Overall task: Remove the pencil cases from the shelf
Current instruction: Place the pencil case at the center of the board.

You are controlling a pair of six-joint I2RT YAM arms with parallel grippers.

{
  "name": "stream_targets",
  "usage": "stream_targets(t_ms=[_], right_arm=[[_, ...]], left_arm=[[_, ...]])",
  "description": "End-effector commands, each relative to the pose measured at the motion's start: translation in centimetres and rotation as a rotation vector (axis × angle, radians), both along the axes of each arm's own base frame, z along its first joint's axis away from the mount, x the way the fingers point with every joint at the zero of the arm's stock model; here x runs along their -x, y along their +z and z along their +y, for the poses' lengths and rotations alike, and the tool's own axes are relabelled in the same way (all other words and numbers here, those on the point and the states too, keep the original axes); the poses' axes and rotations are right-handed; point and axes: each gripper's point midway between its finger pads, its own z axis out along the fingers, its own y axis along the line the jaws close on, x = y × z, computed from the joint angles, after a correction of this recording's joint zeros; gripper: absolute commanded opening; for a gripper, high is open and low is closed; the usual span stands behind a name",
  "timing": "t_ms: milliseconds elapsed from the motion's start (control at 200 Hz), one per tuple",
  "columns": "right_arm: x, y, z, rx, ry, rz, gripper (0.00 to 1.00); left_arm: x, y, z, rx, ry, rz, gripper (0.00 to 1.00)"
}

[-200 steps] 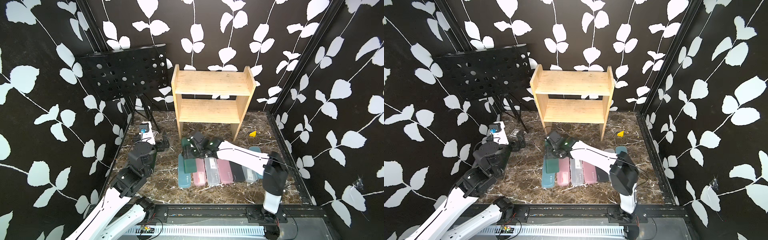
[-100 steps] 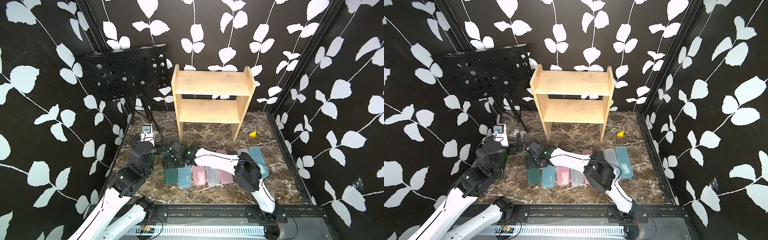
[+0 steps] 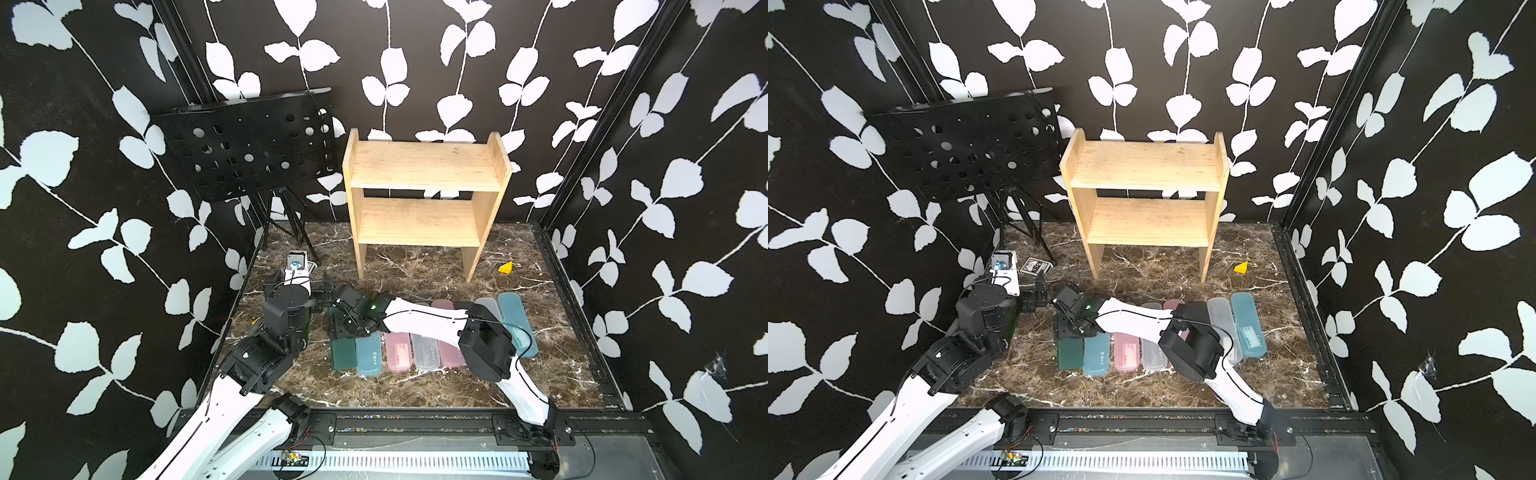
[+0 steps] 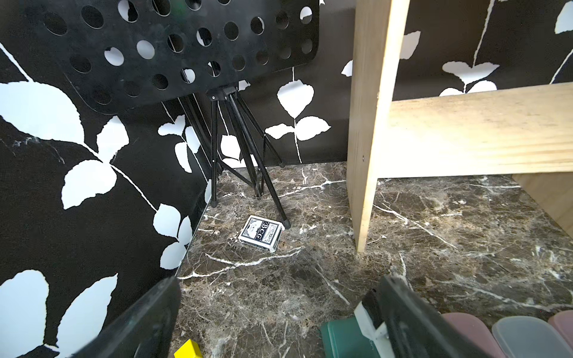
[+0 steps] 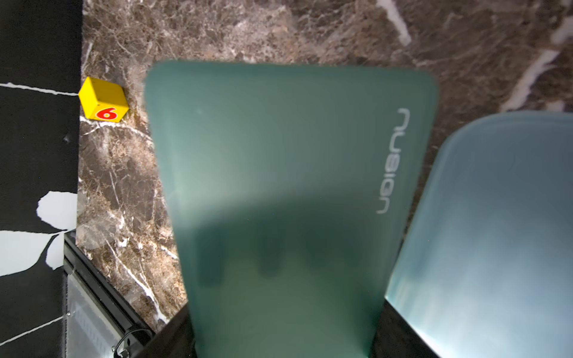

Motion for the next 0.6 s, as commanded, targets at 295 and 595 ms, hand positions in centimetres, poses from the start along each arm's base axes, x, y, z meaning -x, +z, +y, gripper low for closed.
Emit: stream_targets(t_ms=[295,595], right_arm=[[-0.7,-0.6,0.4,-0.027,-0.060,-0.005,0.74],[-0.3,-1.9,0.1,-0.014,-0.062,0.021,0.76]], left_arm=[[0.0,-0.3,0.1,0.023,0.003,-0.013,0.99],[0.2,-0.1,0.4,0.027,0.013,-0.021,0.99]])
